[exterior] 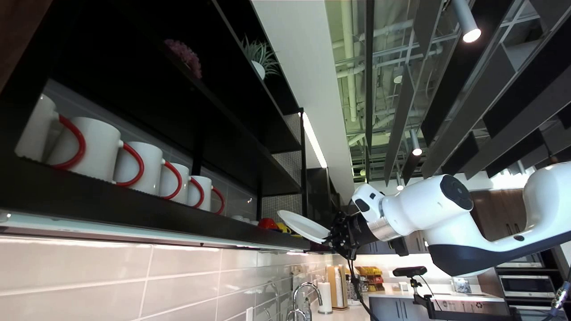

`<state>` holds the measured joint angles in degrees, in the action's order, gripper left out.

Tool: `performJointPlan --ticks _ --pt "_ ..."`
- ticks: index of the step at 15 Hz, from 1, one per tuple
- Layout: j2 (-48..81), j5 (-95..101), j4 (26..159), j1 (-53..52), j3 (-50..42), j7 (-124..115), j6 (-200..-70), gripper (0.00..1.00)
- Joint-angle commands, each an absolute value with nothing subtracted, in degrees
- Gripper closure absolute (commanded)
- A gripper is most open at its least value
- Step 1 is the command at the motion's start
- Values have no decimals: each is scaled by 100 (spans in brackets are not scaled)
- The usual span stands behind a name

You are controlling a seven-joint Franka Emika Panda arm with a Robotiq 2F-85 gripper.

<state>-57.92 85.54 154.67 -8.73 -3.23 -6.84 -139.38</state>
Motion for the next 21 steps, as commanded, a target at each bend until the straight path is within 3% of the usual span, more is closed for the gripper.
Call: performJointPlan --ticks 1,11,21 --pt "-5791 8531 15460 -864 -314 -666 -13938 99" --pt "-5084 6953 13881 -1260 -1289 1110 -14779 99" --pt "-3813 4778 12503 -1287 -1210 3364 -14534 99"
